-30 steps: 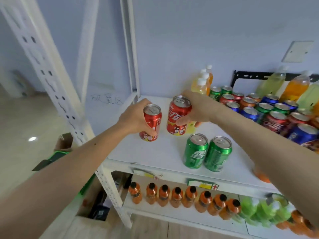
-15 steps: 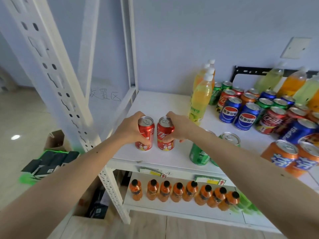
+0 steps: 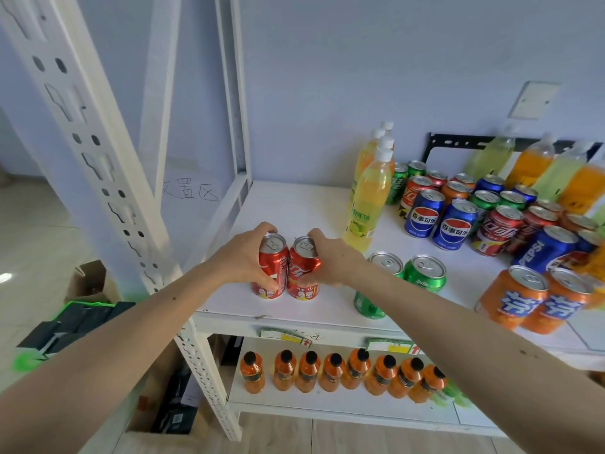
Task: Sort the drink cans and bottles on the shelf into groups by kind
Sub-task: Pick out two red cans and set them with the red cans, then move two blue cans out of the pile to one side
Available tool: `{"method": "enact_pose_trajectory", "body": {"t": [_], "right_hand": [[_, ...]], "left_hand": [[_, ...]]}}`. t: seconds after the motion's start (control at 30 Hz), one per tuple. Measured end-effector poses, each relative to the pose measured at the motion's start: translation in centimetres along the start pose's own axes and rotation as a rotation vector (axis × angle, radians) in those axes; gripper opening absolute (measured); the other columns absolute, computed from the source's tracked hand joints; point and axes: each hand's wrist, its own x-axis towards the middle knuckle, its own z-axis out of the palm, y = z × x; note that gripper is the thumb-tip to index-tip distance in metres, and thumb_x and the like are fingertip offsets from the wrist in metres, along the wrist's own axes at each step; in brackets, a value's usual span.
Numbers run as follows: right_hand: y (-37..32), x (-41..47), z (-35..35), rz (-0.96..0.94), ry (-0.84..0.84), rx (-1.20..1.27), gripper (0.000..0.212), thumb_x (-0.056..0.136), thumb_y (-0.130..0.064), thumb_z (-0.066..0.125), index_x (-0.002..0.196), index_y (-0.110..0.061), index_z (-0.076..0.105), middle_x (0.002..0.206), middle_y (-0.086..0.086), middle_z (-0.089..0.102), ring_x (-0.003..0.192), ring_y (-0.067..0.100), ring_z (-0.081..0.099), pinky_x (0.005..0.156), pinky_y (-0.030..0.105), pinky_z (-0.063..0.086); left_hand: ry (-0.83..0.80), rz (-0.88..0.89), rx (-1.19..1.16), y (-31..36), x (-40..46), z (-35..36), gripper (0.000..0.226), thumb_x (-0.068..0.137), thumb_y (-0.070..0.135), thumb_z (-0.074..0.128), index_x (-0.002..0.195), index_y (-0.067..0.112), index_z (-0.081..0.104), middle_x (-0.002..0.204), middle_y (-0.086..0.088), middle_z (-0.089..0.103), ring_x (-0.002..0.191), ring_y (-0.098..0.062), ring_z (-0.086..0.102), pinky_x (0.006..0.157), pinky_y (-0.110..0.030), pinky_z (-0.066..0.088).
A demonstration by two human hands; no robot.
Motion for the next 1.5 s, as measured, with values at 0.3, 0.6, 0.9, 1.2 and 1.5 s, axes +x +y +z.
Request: {"method": "enact_pose_trajectory", "body": {"t": [0.3, 0.6, 0.9, 1.2, 1.5], "right_hand": [[0.8, -3.4, -4.1, 0.027, 0.061, -0.047, 0.085, 0.072, -0.047, 0.08, 0.138, -0.018, 0.034, 0.124, 0.007, 0.058, 0.109, 0.027, 0.057, 0.089, 0.041, 0.05], [6.1, -8.9, -10.7, -0.003, 0.399, 0.001, 0.055, 0.075, -0.042, 0.078, 0.12, -0.02, 0.055, 0.11, -0.003, 0.063, 0.089, 0.015, 0.062, 0.08, 0.037, 0.054], [19.0, -10.0, -15.0, 0.223, 0.433, -0.104, 0.06, 0.076, -0.047, 0.075, 0.125, -0.02, 0.052, 0.114, 0.004, 0.067, 0.095, 0.023, 0.064, 0.082, 0.041, 0.055], [31.6, -5.3, -17.5, 0.255, 0.297, -0.187, 0.063, 0.077, -0.044, 0.076, 0.128, -0.018, 0.05, 0.122, 0.004, 0.062, 0.104, 0.023, 0.059, 0.085, 0.038, 0.052], [33.8, 3.5, -14.8, 0.031, 0.147, -0.319, 0.09, 0.057, -0.057, 0.083, 0.127, -0.016, 0.045, 0.125, 0.007, 0.055, 0.112, 0.028, 0.051, 0.091, 0.04, 0.046]], "left_hand": [[-0.084, 0.065, 0.536, 2.8, -0.5, -3.7, 0.105, 0.059, 0.04, 0.087, 0.143, 0.028, 0.027, 0.14, 0.002, 0.044, 0.123, -0.021, 0.051, 0.086, -0.038, 0.048], [0.063, 0.336, 0.573, 11.5, 1.3, -5.4, 0.076, 0.071, 0.049, 0.077, 0.135, 0.029, 0.043, 0.133, 0.007, 0.051, 0.12, -0.018, 0.05, 0.088, -0.039, 0.047], [0.132, 0.504, 0.54, 21.5, 7.6, 0.0, 0.06, 0.073, 0.048, 0.075, 0.124, 0.026, 0.052, 0.124, 0.006, 0.058, 0.111, -0.02, 0.055, 0.079, -0.035, 0.047], [0.074, 0.392, 0.468, 26.6, 18.0, 8.0, 0.077, 0.07, 0.044, 0.078, 0.135, 0.023, 0.043, 0.13, -0.002, 0.053, 0.113, -0.02, 0.054, 0.086, -0.041, 0.052], [0.016, 0.207, 0.387, 28.1, 24.9, 12.8, 0.114, 0.065, 0.029, 0.087, 0.152, 0.024, 0.013, 0.156, -0.006, 0.024, 0.134, -0.026, 0.041, 0.099, -0.039, 0.048]]}}
